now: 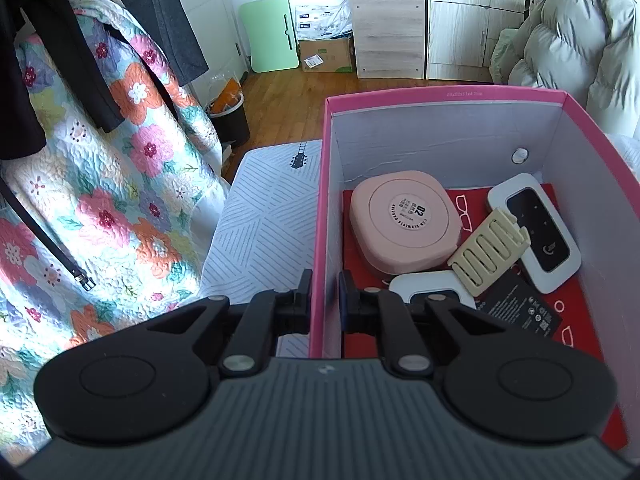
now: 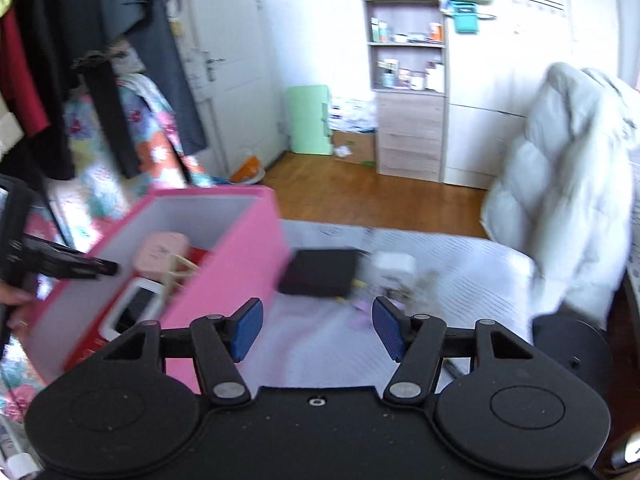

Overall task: Organize rigid objects
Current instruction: 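Move the right tool to the black square case on the bed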

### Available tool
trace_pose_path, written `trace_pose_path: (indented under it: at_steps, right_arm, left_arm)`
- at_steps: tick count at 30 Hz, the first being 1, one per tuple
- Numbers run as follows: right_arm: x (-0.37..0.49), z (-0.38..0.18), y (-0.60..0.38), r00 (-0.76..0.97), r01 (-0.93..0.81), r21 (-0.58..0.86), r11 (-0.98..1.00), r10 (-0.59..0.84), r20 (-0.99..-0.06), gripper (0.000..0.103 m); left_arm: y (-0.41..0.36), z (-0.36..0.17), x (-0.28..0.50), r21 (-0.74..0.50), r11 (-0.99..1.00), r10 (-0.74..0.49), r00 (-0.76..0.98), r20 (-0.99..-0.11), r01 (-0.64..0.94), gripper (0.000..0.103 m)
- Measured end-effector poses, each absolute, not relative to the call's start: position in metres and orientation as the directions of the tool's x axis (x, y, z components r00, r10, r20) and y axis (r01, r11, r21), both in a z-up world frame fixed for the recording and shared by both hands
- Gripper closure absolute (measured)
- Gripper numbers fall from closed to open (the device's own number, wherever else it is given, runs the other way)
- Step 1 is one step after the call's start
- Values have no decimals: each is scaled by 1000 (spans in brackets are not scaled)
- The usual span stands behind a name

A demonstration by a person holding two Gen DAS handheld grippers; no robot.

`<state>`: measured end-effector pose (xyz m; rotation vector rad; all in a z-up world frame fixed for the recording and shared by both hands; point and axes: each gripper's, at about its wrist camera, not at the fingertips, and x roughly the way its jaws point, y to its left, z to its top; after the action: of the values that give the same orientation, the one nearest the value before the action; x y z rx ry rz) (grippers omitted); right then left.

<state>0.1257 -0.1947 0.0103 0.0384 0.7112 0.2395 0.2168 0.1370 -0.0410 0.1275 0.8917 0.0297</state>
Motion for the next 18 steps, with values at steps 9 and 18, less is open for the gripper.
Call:
trace_pose_path:
  at_steps: [9,18]
  right_arm:
    - [129,-24,-214,709,-153,157,976,219,-671,41]
    - [166,-27,-185,684,-277,146,950,301,-665,43]
  left_arm:
    - [137,-40,214,116,993,86,644,-760,5,92]
    - [133,-42,214,150,989,109,649,-753,8,92]
